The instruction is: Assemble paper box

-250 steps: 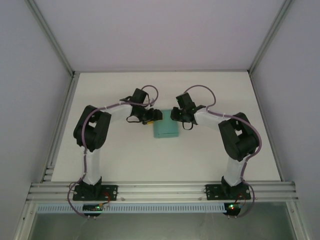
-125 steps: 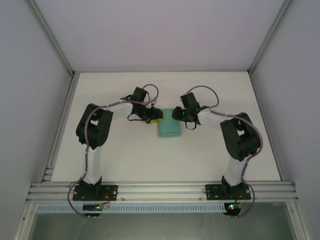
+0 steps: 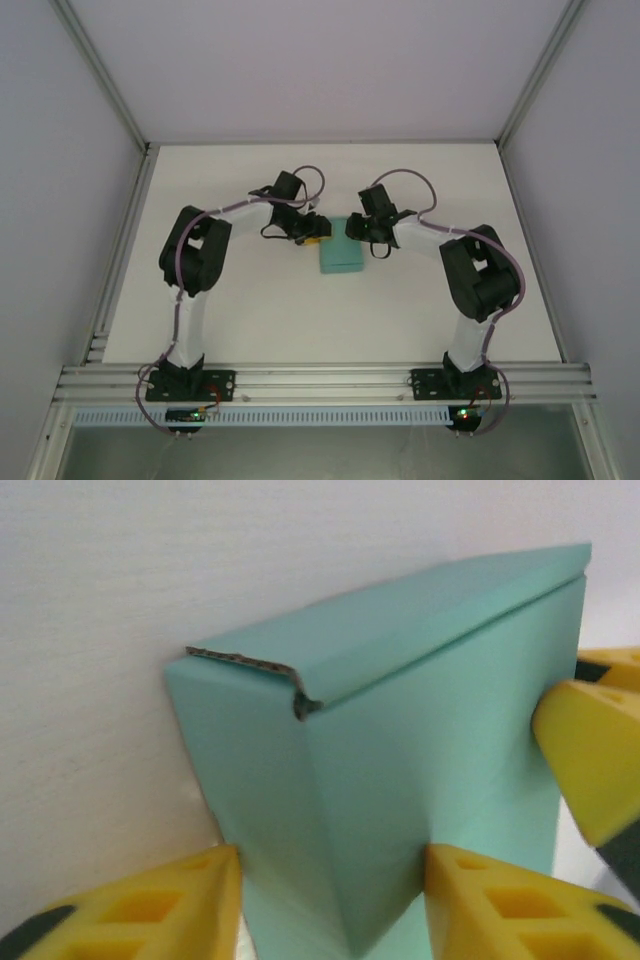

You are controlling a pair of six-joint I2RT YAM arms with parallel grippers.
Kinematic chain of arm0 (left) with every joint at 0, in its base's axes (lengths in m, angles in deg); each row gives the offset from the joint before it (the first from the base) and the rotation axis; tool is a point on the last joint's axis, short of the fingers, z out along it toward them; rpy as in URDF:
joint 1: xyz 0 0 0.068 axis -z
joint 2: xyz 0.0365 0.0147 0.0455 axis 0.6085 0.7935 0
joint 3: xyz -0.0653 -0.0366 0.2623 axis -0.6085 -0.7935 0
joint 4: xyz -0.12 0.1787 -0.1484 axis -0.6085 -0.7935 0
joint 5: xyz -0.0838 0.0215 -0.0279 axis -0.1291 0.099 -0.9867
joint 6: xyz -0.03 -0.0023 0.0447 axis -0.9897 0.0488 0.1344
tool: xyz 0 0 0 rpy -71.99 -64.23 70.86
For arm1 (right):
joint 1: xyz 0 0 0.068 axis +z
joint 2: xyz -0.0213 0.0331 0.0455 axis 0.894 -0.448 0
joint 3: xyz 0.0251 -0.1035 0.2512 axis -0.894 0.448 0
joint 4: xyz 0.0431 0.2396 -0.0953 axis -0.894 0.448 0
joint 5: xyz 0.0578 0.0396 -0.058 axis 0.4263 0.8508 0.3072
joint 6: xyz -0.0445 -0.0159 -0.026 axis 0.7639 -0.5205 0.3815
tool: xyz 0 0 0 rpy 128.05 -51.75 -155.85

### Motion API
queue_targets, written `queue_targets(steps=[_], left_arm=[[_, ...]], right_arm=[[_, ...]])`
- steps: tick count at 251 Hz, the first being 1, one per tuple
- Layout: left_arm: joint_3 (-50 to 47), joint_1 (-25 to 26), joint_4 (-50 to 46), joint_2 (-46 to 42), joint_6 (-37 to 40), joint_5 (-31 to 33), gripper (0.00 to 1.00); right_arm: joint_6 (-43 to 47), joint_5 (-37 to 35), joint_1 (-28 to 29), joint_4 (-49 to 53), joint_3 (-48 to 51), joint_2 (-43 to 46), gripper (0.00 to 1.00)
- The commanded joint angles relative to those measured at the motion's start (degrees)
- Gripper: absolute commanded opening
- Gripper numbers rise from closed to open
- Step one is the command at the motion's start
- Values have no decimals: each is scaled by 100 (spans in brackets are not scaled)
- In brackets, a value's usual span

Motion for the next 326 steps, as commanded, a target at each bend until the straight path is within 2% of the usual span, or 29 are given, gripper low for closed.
queue_targets(steps=[1,17,42,88,112,146,203,271,297,326], left_arm=[[-566,101,-389,-84,178,1049,62],[-740,13,-380,-433,204,1097,71],[-804,-12,-426,-848,296,1208,72],[-786,-12,-423,-1142,345,849,75],[-818,6,-313,-1140,314,685,72],[-811,88,46,-878,166,113,68],[-611,136,-230,-255,223,344,60],[-520,152,163,116,-27,196,23],[-512,151,180,230,-84,326,0],[-573,140,315,336,-163,386,0]], right_arm=[[-27,221,380,1742,300,-455,29],[-29,4,381,1887,261,-439,28],[-46,-130,389,1949,246,-428,28],[-65,-112,397,1918,236,-435,28],[-82,-103,398,1889,253,-435,28],[-82,-50,403,1856,240,-458,28],[-83,14,398,1872,238,-502,28],[-82,200,405,1744,284,-576,25],[-65,301,389,1645,336,-564,25],[-57,327,372,1608,346,-583,25]])
